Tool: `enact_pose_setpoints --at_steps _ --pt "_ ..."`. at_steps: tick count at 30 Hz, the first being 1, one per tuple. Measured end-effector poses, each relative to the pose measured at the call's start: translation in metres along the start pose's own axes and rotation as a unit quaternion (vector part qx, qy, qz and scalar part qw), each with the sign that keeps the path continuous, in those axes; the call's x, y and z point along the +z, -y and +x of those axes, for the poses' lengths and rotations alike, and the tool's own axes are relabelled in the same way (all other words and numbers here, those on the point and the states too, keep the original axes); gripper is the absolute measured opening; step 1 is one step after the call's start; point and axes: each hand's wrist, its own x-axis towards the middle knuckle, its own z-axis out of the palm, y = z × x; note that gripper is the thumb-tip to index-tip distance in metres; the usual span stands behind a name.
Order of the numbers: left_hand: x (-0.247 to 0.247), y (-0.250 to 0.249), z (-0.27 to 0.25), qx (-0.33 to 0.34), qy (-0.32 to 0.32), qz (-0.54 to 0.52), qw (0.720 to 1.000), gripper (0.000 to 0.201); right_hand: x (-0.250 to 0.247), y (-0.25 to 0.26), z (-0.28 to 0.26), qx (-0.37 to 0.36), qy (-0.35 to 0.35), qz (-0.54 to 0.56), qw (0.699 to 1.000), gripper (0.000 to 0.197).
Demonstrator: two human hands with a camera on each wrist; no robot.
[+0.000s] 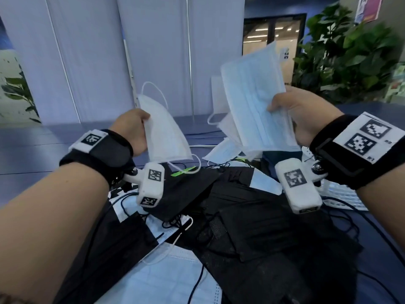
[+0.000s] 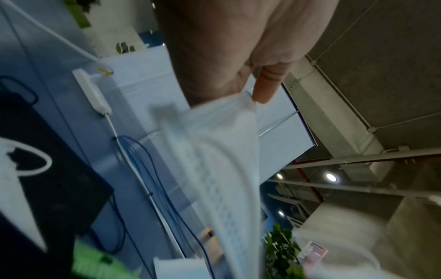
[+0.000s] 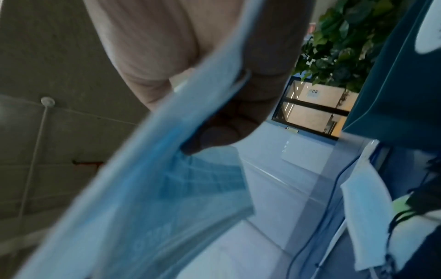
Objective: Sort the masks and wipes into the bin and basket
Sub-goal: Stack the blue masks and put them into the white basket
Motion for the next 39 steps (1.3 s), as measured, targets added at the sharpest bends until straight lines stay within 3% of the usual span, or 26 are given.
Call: enact_pose_setpoints --at_steps 3,6,14,18,24,27,33,39 --pt "0.013 0.012 -0.009 -0.021 0.045 -0.023 0.998 0.036 0.018 0.003 -0.004 -0.032 0.002 0.135 0.990 0.050" --pt "0.030 0.023 -0.020 -0.040 0.091 -0.035 0.994 0.033 0.037 -0.002 -0.006 -0.040 0.032 0.185 0.981 0.046" --pt "0.040 0.041 -0.034 -0.014 0.159 -0.169 0.973 0.041 0.063 -0.035 0.003 0.038 0.055 0.068 0.995 0.041" --pt "0.035 0.051 -0.035 -0.016 0.153 -0.203 0.967 0.052 0.069 -0.043 0.007 0.056 0.064 0.039 0.996 0.034" --pt "0.026 0.076 -0.030 -0.020 0.111 -0.196 0.974 0.041 0.072 -0.045 0.007 0.069 0.088 -0.053 0.992 0.030" --pt "0.016 0.075 -0.027 -0.020 0.091 -0.192 0.977 0.041 0.068 -0.046 0.008 0.061 0.079 -0.036 0.994 0.013" --pt "0.015 0.075 -0.032 -0.027 0.092 -0.160 0.982 0.041 0.071 -0.057 0.005 0.066 0.103 0.067 0.990 0.007" --pt "0.024 0.077 -0.039 -0.028 0.123 -0.120 0.985 0.045 0.084 -0.069 0.005 0.088 0.125 0.117 0.981 0.033"
